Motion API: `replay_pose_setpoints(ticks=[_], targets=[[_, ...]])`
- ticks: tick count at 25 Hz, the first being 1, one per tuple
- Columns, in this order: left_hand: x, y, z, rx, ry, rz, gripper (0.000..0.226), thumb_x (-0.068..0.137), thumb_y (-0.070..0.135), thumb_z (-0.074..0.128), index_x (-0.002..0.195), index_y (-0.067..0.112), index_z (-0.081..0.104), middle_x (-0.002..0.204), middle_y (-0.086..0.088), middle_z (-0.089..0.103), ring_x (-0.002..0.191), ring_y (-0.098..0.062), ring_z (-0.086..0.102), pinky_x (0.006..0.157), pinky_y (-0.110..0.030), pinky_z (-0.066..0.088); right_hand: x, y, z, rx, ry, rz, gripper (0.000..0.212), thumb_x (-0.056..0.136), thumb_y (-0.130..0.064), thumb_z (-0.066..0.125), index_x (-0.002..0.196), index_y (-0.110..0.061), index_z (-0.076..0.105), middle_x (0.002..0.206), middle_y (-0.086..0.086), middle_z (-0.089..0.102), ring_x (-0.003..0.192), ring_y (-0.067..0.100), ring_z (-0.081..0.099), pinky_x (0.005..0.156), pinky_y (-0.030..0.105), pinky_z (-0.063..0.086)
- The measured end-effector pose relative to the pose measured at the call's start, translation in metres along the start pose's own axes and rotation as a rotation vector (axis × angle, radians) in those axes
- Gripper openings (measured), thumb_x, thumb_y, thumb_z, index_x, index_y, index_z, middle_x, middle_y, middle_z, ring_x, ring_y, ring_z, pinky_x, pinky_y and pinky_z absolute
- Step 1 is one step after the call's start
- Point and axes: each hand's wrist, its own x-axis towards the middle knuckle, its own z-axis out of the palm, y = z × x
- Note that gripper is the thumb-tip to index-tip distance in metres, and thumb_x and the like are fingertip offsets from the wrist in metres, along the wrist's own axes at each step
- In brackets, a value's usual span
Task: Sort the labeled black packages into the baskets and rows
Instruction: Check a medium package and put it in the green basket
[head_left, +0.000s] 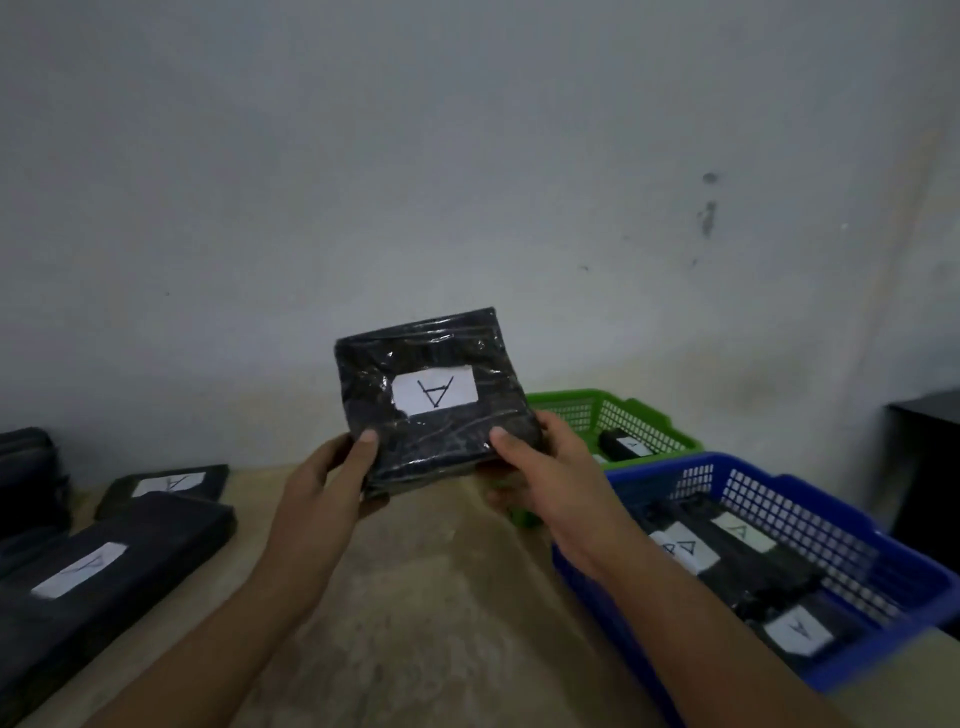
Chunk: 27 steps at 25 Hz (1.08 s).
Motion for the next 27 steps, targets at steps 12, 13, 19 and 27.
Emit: replay_pose_setpoints(ticks=[12, 13, 19, 27], targets=[[0.085, -0.041, 0.112, 0.289, -0.088, -0.144, 0.028, 0.091, 0.024, 0.063, 0.115, 0.012, 0.056, 0.107, -0.002, 0.059, 0.083, -0.011, 0.058, 0.080, -0.043, 0.058, 0.153, 0.001, -0.126, -0.077, 0.266, 0.181, 0.023, 0.095, -0.013, 0.062, 0.107, 0.007, 0.060, 0.110, 0.024, 0.067, 0.099, 0.037, 0.068, 0.075, 0.033, 0.059], [0.089, -0.047, 0.116, 0.304, -0.089, -0.165, 0.036, 0.089, 0.026, 0.066, 0.120, 0.012, 0.055, 0.111, -0.002, 0.059, 0.086, -0.012, 0.059, 0.080, -0.043, 0.058, 0.164, 0.008, -0.128, -0.091, 0.261, 0.203, 0.022, 0.095, -0.012, 0.061, 0.107, 0.006, 0.059, 0.111, 0.023, 0.066, 0.100, 0.036, 0.067, 0.077, 0.034, 0.060], [0.098, -0.081, 0.130, 0.412, -0.238, -0.236, 0.041, 0.082, 0.021, 0.073, 0.111, 0.024, 0.044, 0.103, 0.009, 0.056, 0.092, -0.016, 0.061, 0.074, -0.042, 0.060, 0.213, 0.051, -0.136, -0.176, 0.223, 0.367, 0.009, 0.096, 0.001, 0.051, 0.101, 0.005, 0.057, 0.113, 0.025, 0.063, 0.099, 0.034, 0.065, 0.079, 0.039, 0.060], [0.103, -0.095, 0.131, 0.349, -0.321, -0.274, 0.053, 0.086, 0.018, 0.070, 0.130, 0.019, 0.042, 0.128, -0.005, 0.057, 0.099, -0.025, 0.065, 0.056, -0.037, 0.059, 0.236, 0.058, -0.140, -0.589, 0.207, 0.371, 0.018, 0.099, -0.013, 0.051, 0.087, -0.001, 0.055, 0.075, 0.016, 0.064, 0.044, 0.017, 0.057, 0.037, 0.020, 0.039]])
